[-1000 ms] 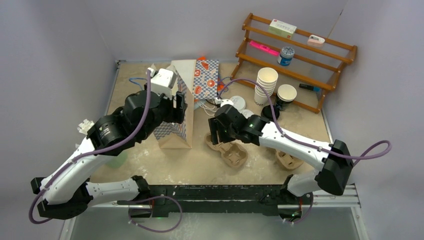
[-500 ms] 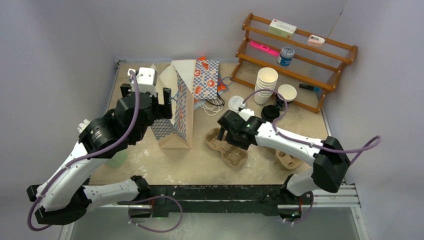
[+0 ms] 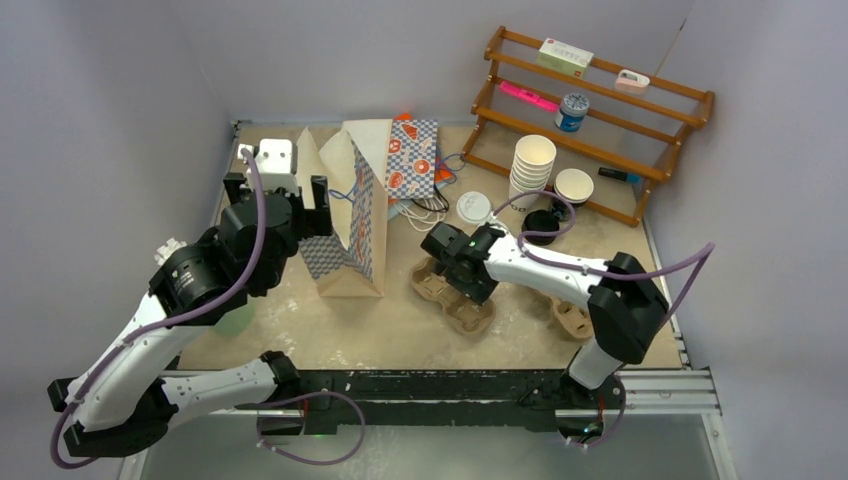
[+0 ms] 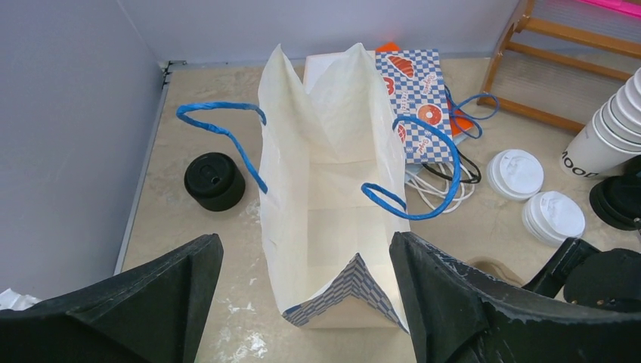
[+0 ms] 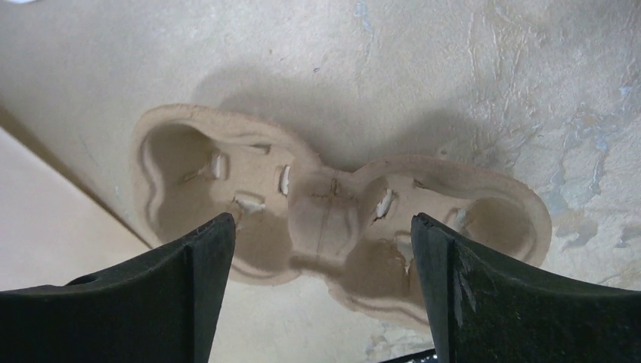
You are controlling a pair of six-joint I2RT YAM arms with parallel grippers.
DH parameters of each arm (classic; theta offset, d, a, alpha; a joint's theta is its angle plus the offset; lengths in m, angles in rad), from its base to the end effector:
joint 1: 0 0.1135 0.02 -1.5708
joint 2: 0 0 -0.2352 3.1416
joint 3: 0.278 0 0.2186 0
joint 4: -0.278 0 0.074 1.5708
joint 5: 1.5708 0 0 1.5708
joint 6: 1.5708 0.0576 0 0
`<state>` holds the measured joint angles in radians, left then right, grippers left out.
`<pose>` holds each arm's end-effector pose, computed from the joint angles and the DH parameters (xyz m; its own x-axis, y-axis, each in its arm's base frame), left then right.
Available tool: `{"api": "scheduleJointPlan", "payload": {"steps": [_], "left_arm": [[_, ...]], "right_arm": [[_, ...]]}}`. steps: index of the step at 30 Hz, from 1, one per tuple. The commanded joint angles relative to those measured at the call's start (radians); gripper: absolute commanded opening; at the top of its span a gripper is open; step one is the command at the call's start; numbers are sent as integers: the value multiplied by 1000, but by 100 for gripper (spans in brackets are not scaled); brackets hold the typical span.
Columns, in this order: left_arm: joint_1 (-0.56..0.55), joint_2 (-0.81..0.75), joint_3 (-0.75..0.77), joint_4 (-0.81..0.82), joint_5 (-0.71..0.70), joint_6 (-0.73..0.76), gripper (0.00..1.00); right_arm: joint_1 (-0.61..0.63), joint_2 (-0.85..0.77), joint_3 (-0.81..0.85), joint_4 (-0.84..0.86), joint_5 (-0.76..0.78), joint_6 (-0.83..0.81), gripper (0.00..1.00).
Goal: Pack the takeout coffee
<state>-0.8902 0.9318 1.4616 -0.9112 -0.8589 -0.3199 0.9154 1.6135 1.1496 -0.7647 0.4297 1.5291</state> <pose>0.1185 -0.0770 0.4187 -0.2429 -0.0264 -0.9697 -0.0114 0.9996 -0.0244 0.1941 0.2131 0.1890 -0.6589 0.6332 -0.4061 0.5472 0.7739 0.3189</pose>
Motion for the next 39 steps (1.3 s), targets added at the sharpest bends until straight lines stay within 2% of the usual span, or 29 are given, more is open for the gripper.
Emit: {"api": "scheduleJointPlan", "payload": {"steps": [1,21,33,36,39], "left_arm": [[4,-5,-9,52,-29,41,87],[4,-22,-29,52,-60,59,87],[4,-5,-4,21,-57,62,87],[4,-2,-3,8,-57,54,87],[4,0,-1,3,-55,45,87]], "right_arm": [[2,41,33,-61,57,94,87],[2,121,0,26,-49,61,64],[2,-63,36,-69,67,13,49],[2,-128,13,-56,100,1,50],[1,-162,-24,8,91,-9,63]]}}
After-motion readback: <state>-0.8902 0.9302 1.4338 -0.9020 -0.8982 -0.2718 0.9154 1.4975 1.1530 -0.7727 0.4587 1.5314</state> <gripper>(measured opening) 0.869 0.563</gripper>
